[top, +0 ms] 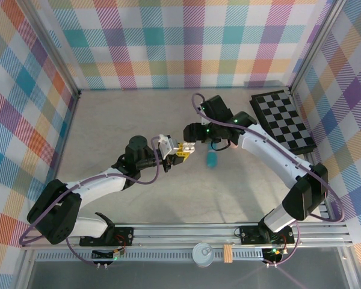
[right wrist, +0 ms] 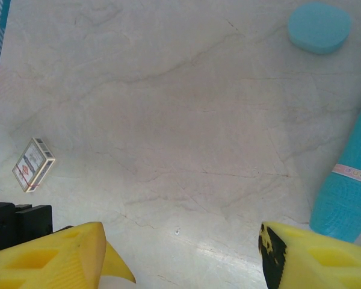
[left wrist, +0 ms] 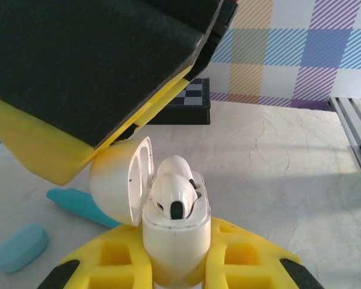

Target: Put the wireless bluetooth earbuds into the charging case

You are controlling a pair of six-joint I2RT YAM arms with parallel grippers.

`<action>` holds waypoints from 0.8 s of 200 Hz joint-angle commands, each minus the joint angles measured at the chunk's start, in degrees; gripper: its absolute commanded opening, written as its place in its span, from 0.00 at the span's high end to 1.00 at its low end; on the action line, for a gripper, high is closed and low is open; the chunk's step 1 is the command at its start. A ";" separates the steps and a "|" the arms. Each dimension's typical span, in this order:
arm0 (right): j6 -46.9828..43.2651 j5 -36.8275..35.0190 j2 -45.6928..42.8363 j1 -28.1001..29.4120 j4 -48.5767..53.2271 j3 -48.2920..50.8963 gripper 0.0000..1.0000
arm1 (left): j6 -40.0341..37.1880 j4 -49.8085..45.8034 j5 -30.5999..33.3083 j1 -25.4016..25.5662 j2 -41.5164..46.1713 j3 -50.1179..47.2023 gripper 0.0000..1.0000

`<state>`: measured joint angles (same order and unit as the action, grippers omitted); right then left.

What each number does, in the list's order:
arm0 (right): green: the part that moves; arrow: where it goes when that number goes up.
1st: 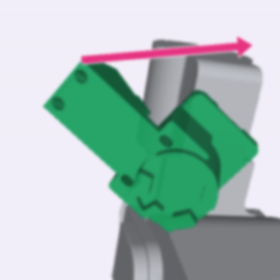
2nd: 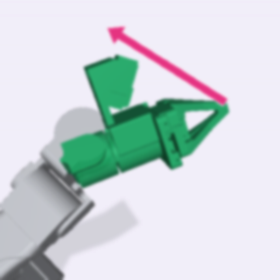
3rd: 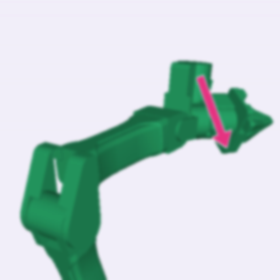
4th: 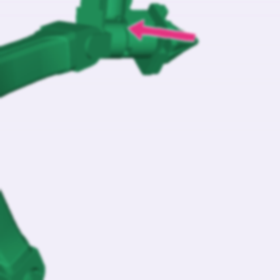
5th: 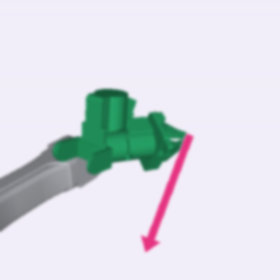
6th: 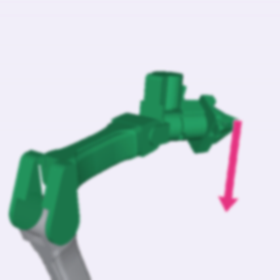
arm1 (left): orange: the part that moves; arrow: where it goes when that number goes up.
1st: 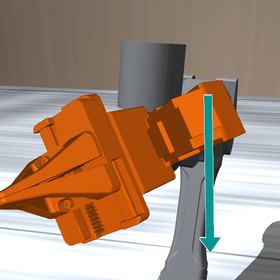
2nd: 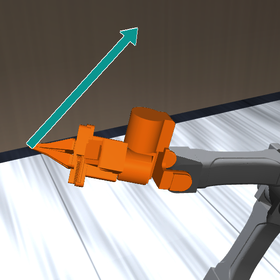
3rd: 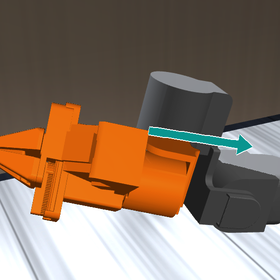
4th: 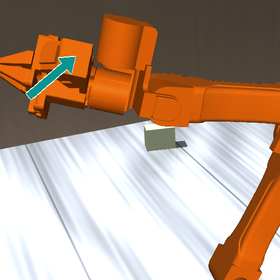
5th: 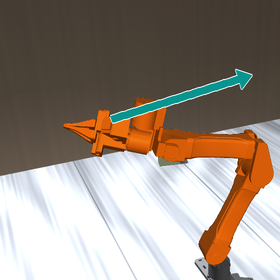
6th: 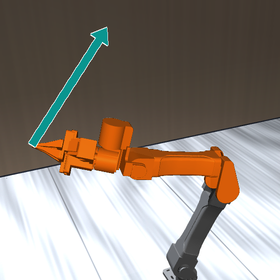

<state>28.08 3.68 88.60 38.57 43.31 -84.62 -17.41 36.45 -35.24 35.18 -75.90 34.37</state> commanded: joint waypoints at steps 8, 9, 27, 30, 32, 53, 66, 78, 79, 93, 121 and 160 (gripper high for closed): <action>-0.35 3.62 -3.70 0.06 0.49 2.97 0.32 | 0.61 4.62 1.73 0.22 0.57 -0.20 1.00; -0.33 3.66 -3.74 0.08 0.43 3.06 0.32 | 0.66 4.61 1.74 0.23 0.57 -0.19 1.00; -0.27 4.31 -4.63 0.11 -0.20 4.09 0.32 | 0.80 4.55 1.76 0.24 0.75 0.08 1.00; -0.22 4.31 -4.78 0.04 -0.30 4.30 0.32 | 0.80 4.59 1.82 0.24 0.73 0.09 1.00; -0.28 4.32 -4.89 0.09 -0.37 4.40 0.32 | 0.84 4.49 1.84 0.24 0.75 0.09 1.00; -0.88 3.82 -6.04 0.10 -0.83 4.92 0.31 | 0.85 3.99 1.77 0.24 0.84 0.21 1.00; -1.59 3.08 -7.23 0.11 -1.88 5.36 0.31 | 0.70 3.30 1.18 0.24 0.85 0.39 1.00; -2.52 2.33 -8.84 0.10 -3.62 6.28 0.31 | 0.14 2.23 -0.48 0.15 1.03 0.58 1.00; -2.60 2.22 -9.04 0.10 -3.82 6.34 0.31 | 0.07 2.05 -0.68 0.15 1.06 0.60 1.00; -5.28 1.61 -11.87 0.08 -7.30 8.87 0.29 | -2.91 -3.27 -4.60 -0.19 2.18 1.59 1.00; -17.90 1.53 -19.85 0.10 -16.00 16.69 0.24 | -11.52 -18.49 -9.11 -0.37 5.49 4.77 1.00; -53.08 13.57 -28.36 0.09 -15.47 26.42 0.22 | -18.98 -31.64 -11.05 -0.41 7.78 8.41 1.00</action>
<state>1.48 8.32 62.98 38.33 28.01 -61.08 -28.80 15.64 -42.17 35.11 -69.93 39.51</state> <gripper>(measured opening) 0.771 0.156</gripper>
